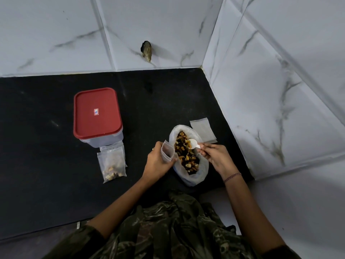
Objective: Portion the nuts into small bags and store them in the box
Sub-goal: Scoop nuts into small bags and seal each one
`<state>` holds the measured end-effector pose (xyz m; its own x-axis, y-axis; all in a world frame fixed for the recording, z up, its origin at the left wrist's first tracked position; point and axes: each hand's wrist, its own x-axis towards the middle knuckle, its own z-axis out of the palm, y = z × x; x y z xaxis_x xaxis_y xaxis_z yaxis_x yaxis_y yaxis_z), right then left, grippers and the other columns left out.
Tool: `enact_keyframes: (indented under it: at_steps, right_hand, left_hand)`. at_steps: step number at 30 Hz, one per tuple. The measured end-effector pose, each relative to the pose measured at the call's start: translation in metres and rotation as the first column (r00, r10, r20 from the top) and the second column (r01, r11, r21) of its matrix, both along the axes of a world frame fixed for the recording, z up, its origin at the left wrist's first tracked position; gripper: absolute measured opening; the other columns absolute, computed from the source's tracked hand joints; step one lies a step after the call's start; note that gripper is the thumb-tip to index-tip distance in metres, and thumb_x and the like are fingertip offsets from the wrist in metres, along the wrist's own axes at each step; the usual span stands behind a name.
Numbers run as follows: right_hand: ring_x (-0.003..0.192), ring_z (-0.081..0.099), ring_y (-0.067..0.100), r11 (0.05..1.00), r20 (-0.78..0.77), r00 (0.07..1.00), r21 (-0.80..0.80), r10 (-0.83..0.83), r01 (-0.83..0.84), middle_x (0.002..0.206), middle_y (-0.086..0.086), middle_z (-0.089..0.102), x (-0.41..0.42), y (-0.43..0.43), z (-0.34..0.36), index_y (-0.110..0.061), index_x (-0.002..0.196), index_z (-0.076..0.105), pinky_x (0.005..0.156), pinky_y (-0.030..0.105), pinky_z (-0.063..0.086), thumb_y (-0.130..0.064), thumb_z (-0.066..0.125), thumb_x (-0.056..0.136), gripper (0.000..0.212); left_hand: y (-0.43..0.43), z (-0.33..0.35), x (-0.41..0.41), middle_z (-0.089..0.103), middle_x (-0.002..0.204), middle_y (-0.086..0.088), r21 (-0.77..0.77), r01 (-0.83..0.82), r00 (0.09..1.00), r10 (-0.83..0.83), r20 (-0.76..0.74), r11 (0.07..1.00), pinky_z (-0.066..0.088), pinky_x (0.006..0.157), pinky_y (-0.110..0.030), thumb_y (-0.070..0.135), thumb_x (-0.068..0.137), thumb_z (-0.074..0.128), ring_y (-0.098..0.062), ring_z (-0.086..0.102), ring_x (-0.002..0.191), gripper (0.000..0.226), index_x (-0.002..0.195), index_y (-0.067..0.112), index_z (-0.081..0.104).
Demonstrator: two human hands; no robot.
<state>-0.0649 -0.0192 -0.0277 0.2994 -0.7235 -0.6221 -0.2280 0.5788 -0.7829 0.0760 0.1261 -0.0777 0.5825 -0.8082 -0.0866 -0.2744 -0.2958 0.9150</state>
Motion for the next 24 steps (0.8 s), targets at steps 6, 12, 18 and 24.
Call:
enact_keyframes:
  at_steps: [6, 12, 18, 24]
  right_hand:
    - [0.058, 0.064, 0.008, 0.997, 0.137, 0.989, 0.069, -0.048, 0.039, 0.078, 0.014, 0.065, 0.003, 0.015, 0.025, 0.007, 0.094, 0.065, 0.052, 0.011, 0.05, 0.006, 0.058, 0.086, 0.011]
    - [0.057, 0.062, 0.005, 0.995, 0.174, 0.98, 0.034, 0.092, -0.099, 0.069, 0.006, 0.068, 0.018, 0.033, 0.049, 0.002, 0.099, 0.067, 0.055, 0.012, 0.05, 0.001, 0.061, 0.086, 0.014]
    - [0.066, 0.064, 0.009, 0.954, 0.039, 0.968, -0.183, 0.249, -0.238, 0.076, 0.007, 0.072, 0.032, 0.052, 0.05, -0.014, 0.089, 0.072, 0.071, 0.021, 0.054, -0.007, 0.064, 0.087, 0.012]
    - [0.067, 0.063, -0.003, 0.713, -0.265, 0.923, -0.588, 0.278, -0.383, 0.078, -0.005, 0.069, 0.042, 0.07, 0.054, -0.014, 0.104, 0.07, 0.071, 0.01, 0.051, -0.012, 0.061, 0.09, 0.017]
  left_hand:
    - [0.005, 0.007, 0.003, 0.057, 0.092, 0.015, 0.065, -0.058, 0.961, 0.038, 0.276, 0.996, 0.04, 0.062, -0.011, 0.056, 0.073, 0.073, -0.001, 0.056, 0.081, 0.048, 0.102, 0.03, 0.046]
    - [0.004, 0.013, 0.013, 0.059, 0.093, 0.012, 0.011, -0.102, 0.94, 0.092, 0.329, 0.995, 0.047, 0.065, -0.018, 0.058, 0.073, 0.068, -0.003, 0.057, 0.082, 0.045, 0.099, 0.027, 0.046]
    - [0.0, 0.022, 0.018, 0.063, 0.094, 0.011, 0.019, -0.089, 0.947, 0.079, 0.312, 0.996, 0.053, 0.068, -0.023, 0.047, 0.078, 0.073, -0.003, 0.062, 0.083, 0.04, 0.101, 0.027, 0.047]
    - [-0.002, 0.027, 0.018, 0.064, 0.087, 0.01, 0.061, -0.122, 0.962, 0.103, 0.252, 0.991, 0.045, 0.059, -0.018, 0.05, 0.077, 0.072, -0.002, 0.062, 0.074, 0.042, 0.099, 0.026, 0.046]
